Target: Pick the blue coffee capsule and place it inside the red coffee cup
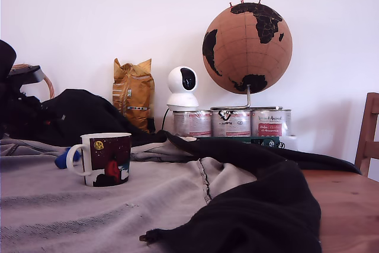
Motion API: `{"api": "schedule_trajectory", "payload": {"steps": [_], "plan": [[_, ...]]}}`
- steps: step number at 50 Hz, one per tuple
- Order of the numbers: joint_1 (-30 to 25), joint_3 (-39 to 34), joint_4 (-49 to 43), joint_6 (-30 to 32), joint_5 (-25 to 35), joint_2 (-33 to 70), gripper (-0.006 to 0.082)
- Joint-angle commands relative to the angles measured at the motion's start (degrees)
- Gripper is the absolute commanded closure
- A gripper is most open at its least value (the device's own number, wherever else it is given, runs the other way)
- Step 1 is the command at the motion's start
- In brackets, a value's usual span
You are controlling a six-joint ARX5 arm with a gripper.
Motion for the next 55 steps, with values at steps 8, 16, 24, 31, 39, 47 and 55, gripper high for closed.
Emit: {"api": "schedule_trajectory", "payload": {"steps": [8,16,24,31,39,47,55], "plan": [[0.22,0.35,0.63,-0.96,1.01,-1.2,0.0546],[0.2,0.42,-0.17,-0.07,0.79,-0.79,0.0268],[0.15,0.44,-0.66,2.82,0.68,-0.63,0.0182],[0.15,0.5,-0.28,3.15,0.63,-0.15,0.0189],[-0.13,1.86,-0.28,3.15,0.59,1.64,0.0189],[-0.28,4.28,-0.87,3.1,0.42,3.26,0.019],[-0.39,8.39,-4.72,3.43,0.02,6.12,0.0208]]}}
